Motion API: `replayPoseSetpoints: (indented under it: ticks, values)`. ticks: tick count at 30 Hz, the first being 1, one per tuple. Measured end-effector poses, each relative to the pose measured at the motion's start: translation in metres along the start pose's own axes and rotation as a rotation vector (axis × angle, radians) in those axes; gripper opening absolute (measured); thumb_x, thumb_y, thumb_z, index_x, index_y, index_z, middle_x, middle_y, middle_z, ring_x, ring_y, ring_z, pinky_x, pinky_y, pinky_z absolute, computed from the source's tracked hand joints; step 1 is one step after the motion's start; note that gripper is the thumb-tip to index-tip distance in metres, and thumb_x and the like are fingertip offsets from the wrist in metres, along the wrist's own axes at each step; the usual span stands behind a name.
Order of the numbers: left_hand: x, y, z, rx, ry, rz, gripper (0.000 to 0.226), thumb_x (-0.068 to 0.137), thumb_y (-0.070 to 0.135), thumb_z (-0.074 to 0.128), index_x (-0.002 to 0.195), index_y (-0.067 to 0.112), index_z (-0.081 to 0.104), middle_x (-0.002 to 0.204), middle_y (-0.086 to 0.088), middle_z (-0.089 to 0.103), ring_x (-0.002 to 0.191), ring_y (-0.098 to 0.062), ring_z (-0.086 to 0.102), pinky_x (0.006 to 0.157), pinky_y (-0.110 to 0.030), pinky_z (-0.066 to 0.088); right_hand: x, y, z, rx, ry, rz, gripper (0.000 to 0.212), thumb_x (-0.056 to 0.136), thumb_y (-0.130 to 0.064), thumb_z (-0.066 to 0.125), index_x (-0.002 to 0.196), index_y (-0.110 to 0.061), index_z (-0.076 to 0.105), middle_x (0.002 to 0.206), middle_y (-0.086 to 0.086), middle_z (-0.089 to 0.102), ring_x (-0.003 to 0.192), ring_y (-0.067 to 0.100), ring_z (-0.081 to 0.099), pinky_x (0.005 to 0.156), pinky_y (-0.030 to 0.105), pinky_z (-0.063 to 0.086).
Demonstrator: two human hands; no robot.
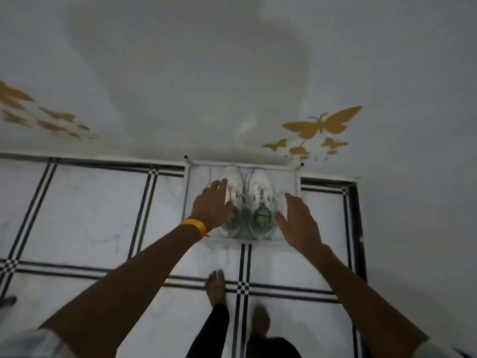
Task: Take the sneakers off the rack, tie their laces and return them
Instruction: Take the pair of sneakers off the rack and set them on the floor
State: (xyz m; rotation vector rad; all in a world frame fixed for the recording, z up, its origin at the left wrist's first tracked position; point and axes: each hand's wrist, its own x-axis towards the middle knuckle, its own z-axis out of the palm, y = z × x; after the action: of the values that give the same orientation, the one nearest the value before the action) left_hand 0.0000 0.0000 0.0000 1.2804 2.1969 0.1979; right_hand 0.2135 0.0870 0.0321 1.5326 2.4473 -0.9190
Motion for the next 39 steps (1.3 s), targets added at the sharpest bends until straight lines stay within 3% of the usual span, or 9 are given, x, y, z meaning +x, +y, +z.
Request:
replayPoseSetpoints:
  ticks: [5,11,16,19,27,33,39]
  values:
    - [0.05,-0.047,0.102,-0.053,-0.138,-0.098,0.072,0.087,0.028,0.064,0.147,0.012,0.027,0.139,-0.016,0.047,0.107,-0.036,0.062,0.087,-0.046,0.056,0.078,0.056,0.089,-0.023,-0.099,0.093,0.059,0.094,-0.028,0.055,0.144,-0.009,0.03,0.137,0.016,0.045,0.12,0.034,0.052,0.092,0.041,0.047]
    - [0.088,-0.072,0.178,-0.108,-0.029,-0.204,0.075,0.081,0.02,0.071,0.142,0.009,0.028,0.121,-0.021,0.056,0.096,-0.043,0.064,0.082,-0.051,0.056,0.133,0.099,0.17,-0.023,-0.131,0.114,0.065,0.092,-0.023,0.058,0.146,-0.006,0.026,0.13,0.018,0.049,0.109,0.034,0.059,0.089,0.044,0.054]
    - [0.109,-0.082,0.192,-0.118,0.043,-0.311,0.037,0.084,0.009,0.058,0.117,-0.003,0.048,0.113,-0.026,0.062,0.102,-0.046,0.059,0.084,-0.047,0.047,0.146,0.123,0.2,-0.016,-0.031,0.094,0.04,0.094,-0.014,0.048,0.131,-0.001,0.043,0.118,0.02,0.062,0.101,0.038,0.063,0.084,0.042,0.051]
    - [0.106,-0.083,0.192,-0.135,0.055,-0.308,0.027,0.086,0.006,0.054,0.111,-0.005,0.051,0.11,-0.028,0.064,0.102,-0.046,0.059,0.084,-0.047,0.046,0.147,0.124,0.199,0.005,-0.03,0.078,0.033,0.094,-0.008,0.046,0.125,0.002,0.047,0.113,0.023,0.063,0.099,0.04,0.063,0.081,0.041,0.049]
    - [0.056,-0.062,0.198,-0.212,0.158,-0.267,0.017,0.091,0.013,0.053,0.105,0.004,0.052,0.102,-0.02,0.067,0.092,-0.04,0.064,0.081,-0.047,0.053,0.09,0.114,0.187,0.053,-0.013,0.089,0.036,0.096,-0.007,0.042,0.132,-0.001,0.044,0.115,0.019,0.064,0.101,0.036,0.064,0.083,0.038,0.05]
    - [-0.02,-0.063,0.208,-0.303,0.19,-0.191,0.024,0.092,0.017,0.056,0.113,0.005,0.054,0.11,-0.017,0.067,0.098,-0.035,0.065,0.088,-0.046,0.055,0.007,0.116,0.199,0.16,0.046,0.082,0.041,0.095,-0.008,0.045,0.136,-0.007,0.042,0.123,0.014,0.063,0.108,0.031,0.062,0.093,0.043,0.052]
    - [-0.102,-0.086,0.242,-0.359,0.194,-0.115,0.024,0.093,0.018,0.053,0.113,0.004,0.054,0.108,-0.016,0.067,0.095,-0.032,0.065,0.085,-0.037,0.052,-0.082,0.118,0.243,0.193,0.119,0.06,0.047,0.09,-0.021,0.032,0.133,-0.008,0.044,0.11,0.012,0.064,0.096,0.031,0.063,0.084,0.048,0.054]
